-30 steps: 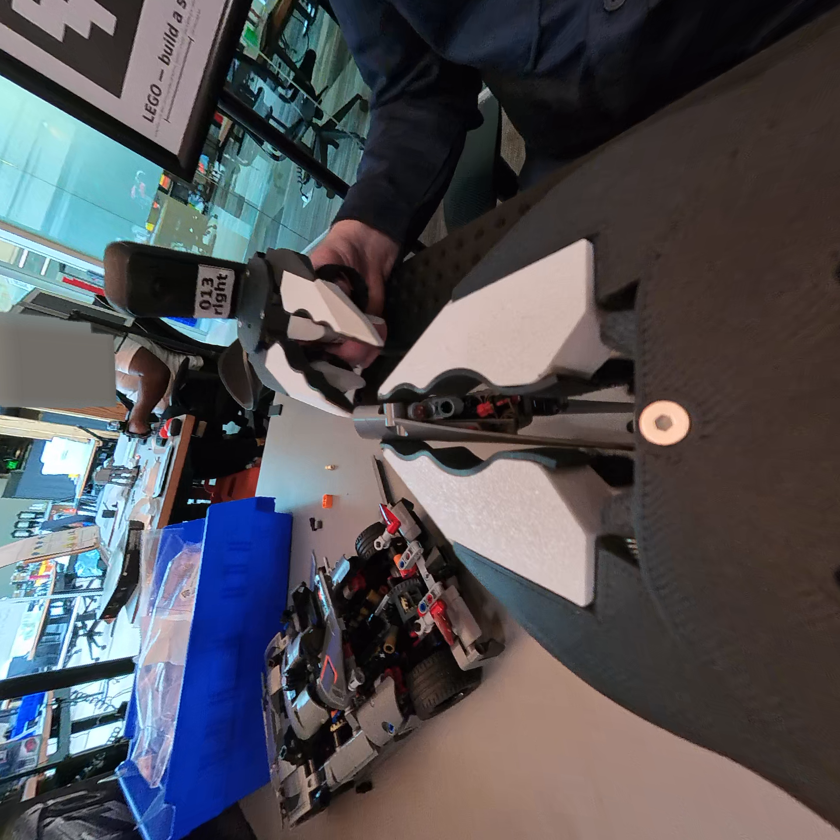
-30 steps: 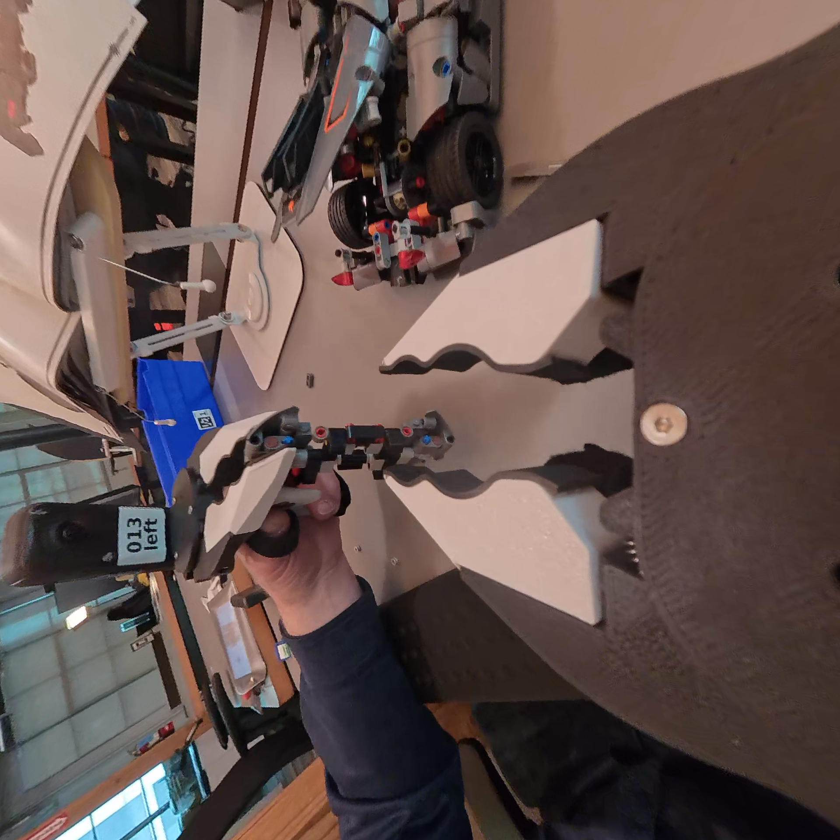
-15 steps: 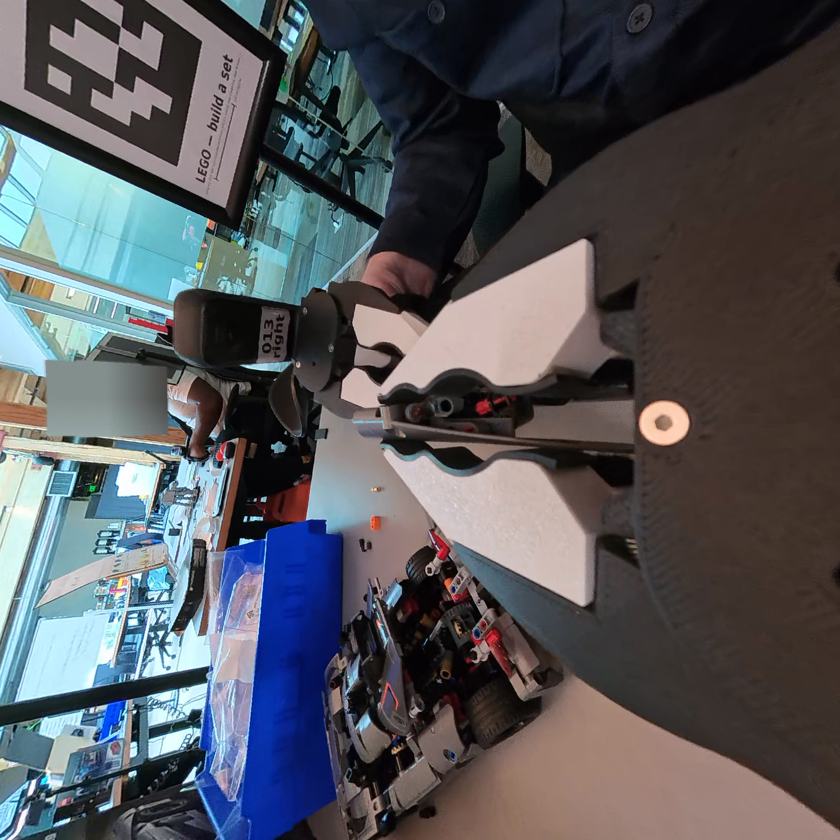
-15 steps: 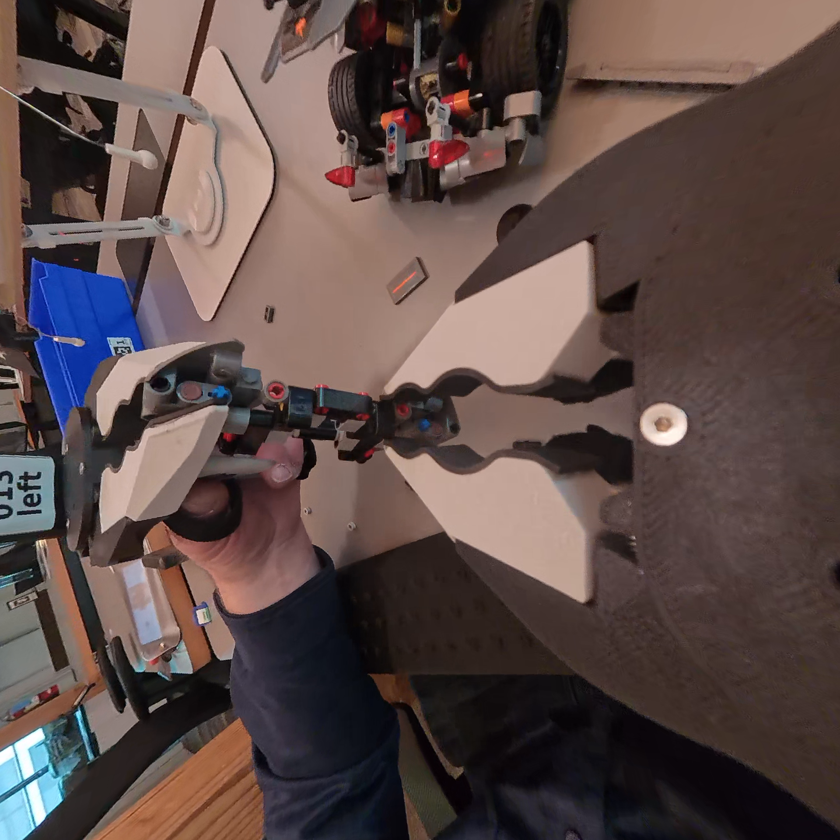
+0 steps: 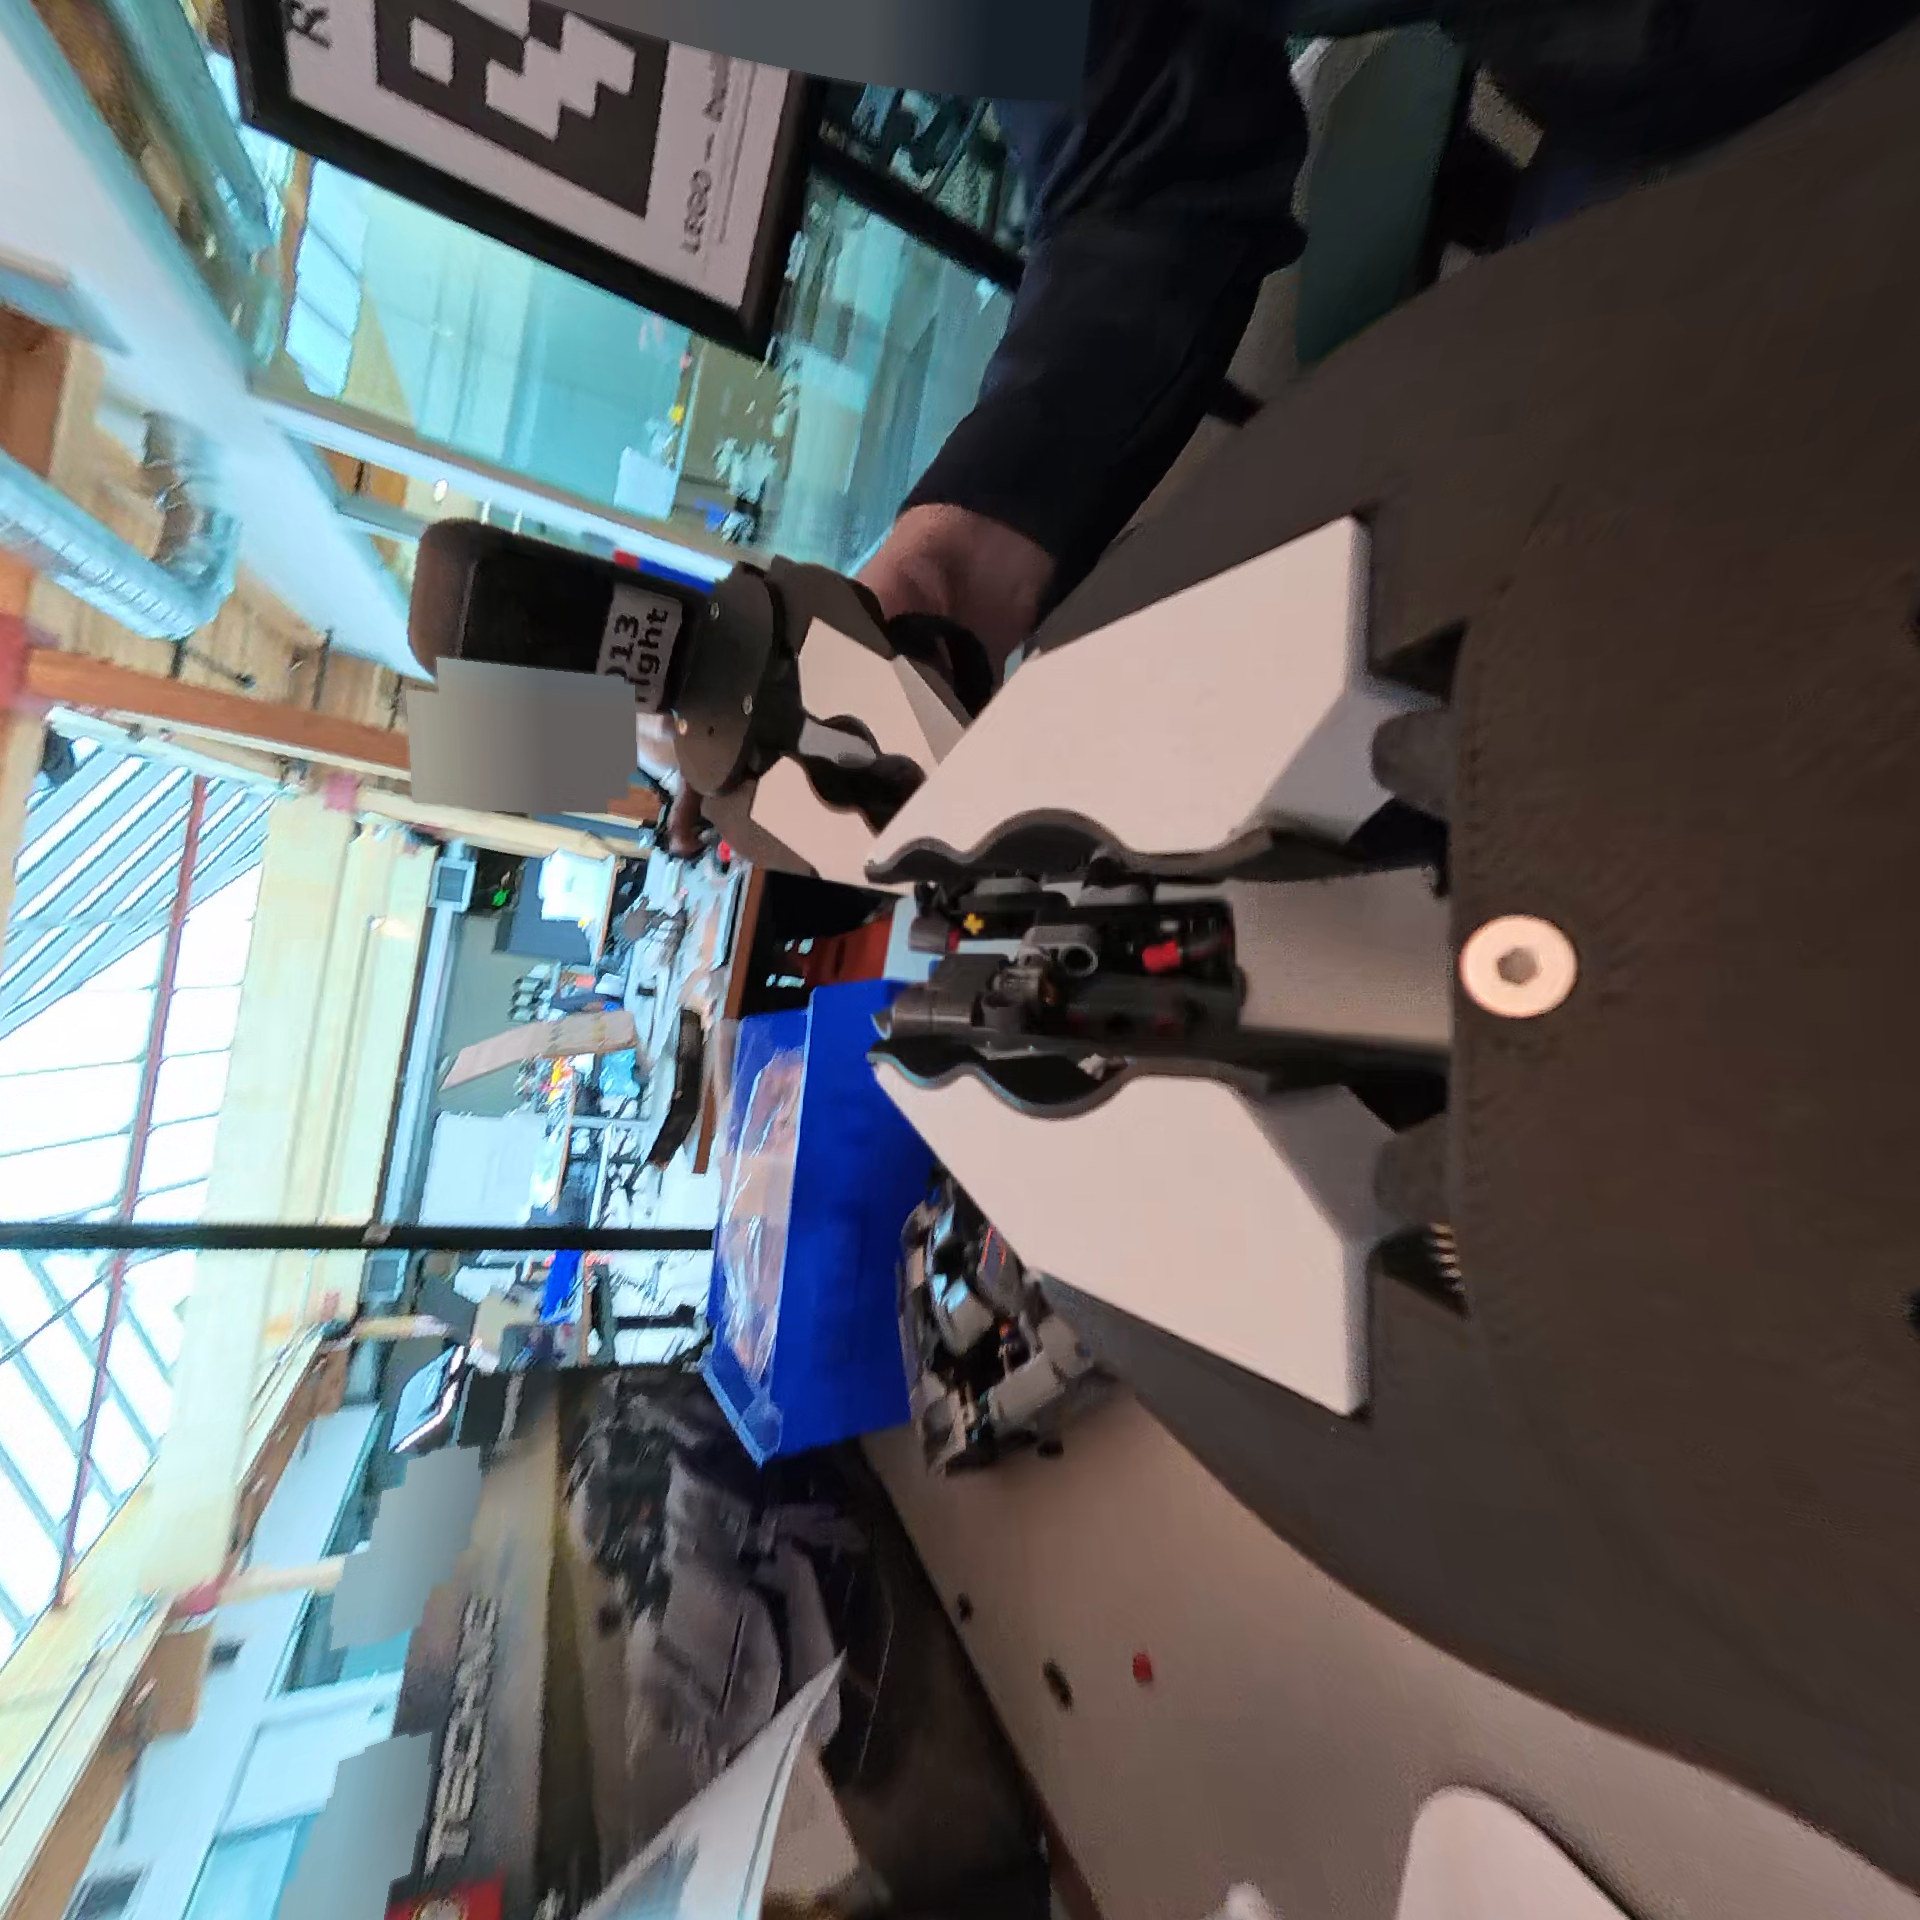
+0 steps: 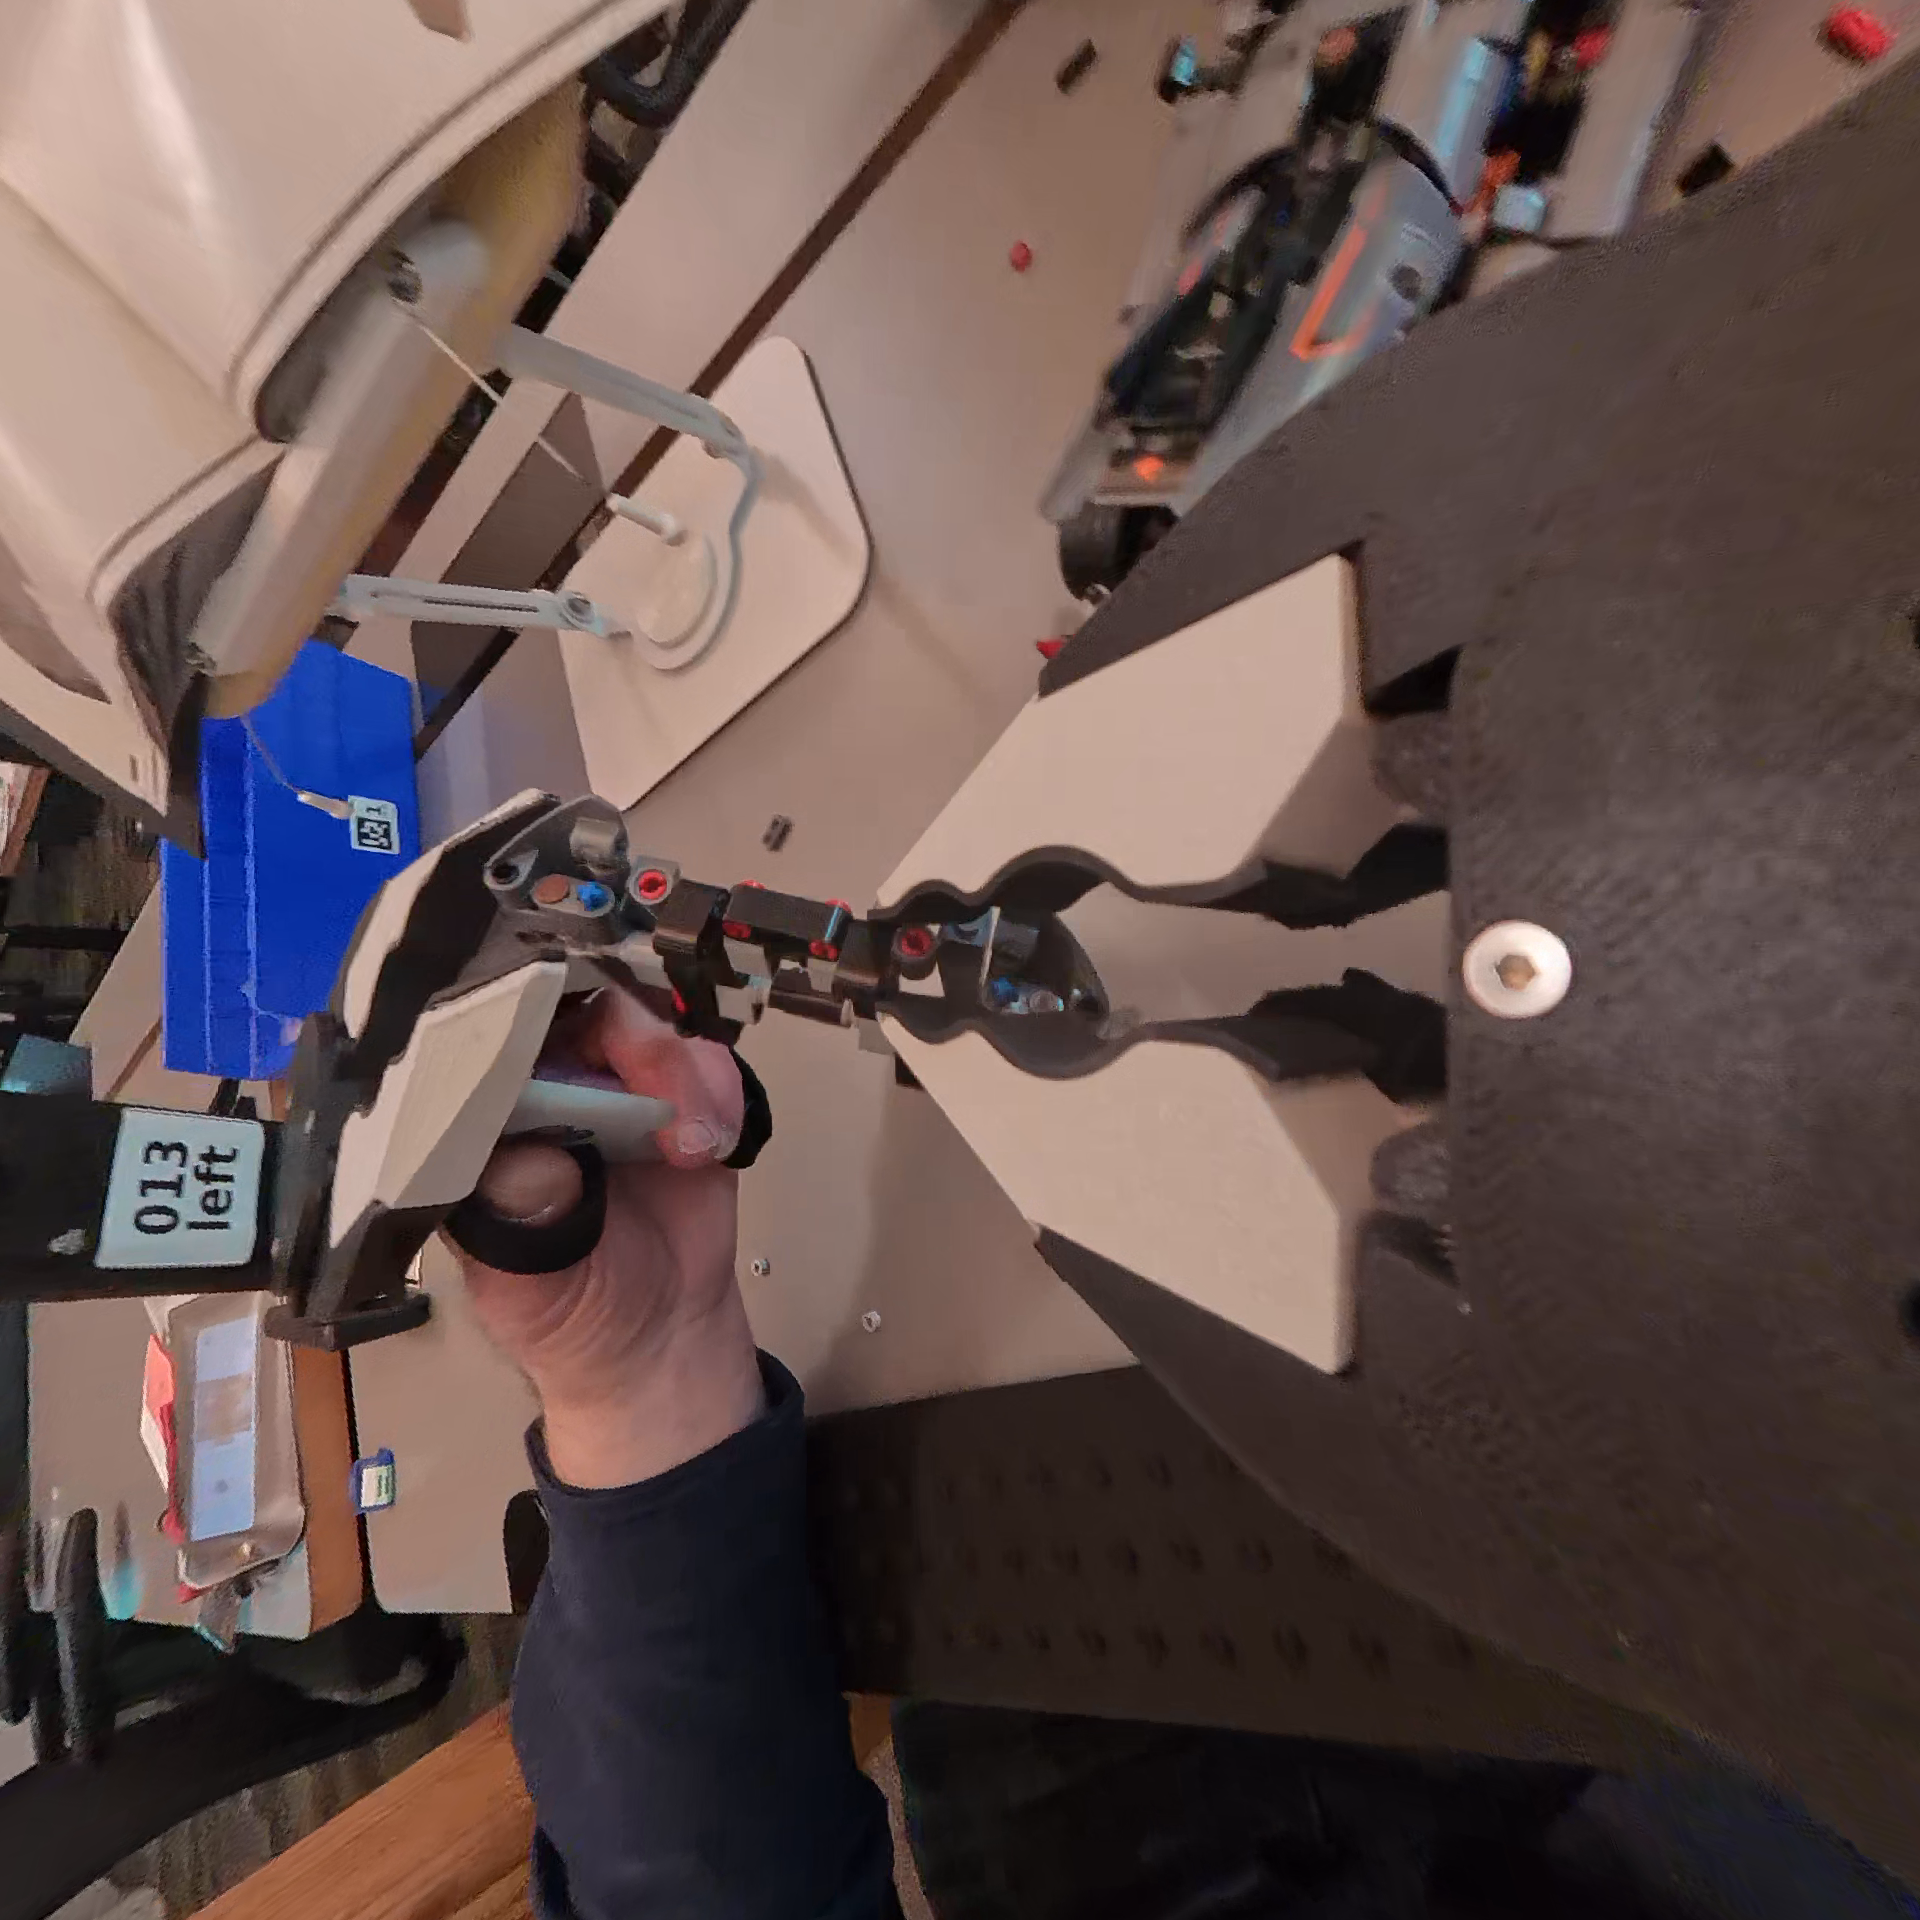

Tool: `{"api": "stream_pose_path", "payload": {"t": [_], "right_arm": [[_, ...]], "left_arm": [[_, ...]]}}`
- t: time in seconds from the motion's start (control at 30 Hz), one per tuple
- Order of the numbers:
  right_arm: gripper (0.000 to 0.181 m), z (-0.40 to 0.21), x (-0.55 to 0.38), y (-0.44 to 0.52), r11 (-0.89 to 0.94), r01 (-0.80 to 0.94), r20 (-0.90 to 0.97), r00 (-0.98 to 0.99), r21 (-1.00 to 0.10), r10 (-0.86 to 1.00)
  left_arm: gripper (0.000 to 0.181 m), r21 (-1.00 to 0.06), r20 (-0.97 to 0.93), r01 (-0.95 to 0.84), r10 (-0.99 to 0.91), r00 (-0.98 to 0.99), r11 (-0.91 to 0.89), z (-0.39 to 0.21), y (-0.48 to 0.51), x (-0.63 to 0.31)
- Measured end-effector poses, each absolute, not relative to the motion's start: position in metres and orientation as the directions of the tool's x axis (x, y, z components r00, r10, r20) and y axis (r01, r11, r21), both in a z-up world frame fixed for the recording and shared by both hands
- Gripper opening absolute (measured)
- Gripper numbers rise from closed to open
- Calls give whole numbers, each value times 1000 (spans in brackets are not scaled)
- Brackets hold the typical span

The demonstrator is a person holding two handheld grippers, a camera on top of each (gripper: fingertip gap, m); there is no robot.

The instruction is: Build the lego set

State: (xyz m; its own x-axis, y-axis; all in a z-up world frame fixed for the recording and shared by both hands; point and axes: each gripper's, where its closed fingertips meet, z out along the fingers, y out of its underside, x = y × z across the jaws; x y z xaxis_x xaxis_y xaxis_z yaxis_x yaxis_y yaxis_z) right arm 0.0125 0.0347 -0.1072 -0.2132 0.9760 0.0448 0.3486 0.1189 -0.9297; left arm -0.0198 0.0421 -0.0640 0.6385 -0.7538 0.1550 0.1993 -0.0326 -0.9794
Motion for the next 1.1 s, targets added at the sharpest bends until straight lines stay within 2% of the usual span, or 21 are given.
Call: {"api": "stream_pose_path", "payload": {"t": [0.13, 0.3, 0.43, 0.57, 0.8, 1.1], "right_arm": [[8, -96, -5, 42, 177, 362, 71, -288, -915, 955], [7, -95, -25, 52, 210, 370, 68, -360, -905, 930], [7, -90, -33, 56, 179, 266, 64, -391, -947, 918], [6, -104, -32, 62, 88, 243, -16, -397, -966, 918], [6, -92, -23, 75, 38, 186, -31, -353, -982, 935], [6, -83, -17, 82, -101, 144, -149, -376, -984, 914]], "left_arm": [[18, -971, 166, 240, -718, 677, 3, -55, 46, -42], [14, -968, 164, 248, -675, 719, 29, -56, 57, -63], [13, -970, 163, 241, -661, 733, 28, -60, 68, -72], [11, -968, 187, 252, -669, 720, 1, -67, 71, -68], [27, -970, 189, 241, -632, 751, -3, -72, 78, -69], [29, -961, 239, 271, -650, 722, -52, -76, 79, -65]]}}
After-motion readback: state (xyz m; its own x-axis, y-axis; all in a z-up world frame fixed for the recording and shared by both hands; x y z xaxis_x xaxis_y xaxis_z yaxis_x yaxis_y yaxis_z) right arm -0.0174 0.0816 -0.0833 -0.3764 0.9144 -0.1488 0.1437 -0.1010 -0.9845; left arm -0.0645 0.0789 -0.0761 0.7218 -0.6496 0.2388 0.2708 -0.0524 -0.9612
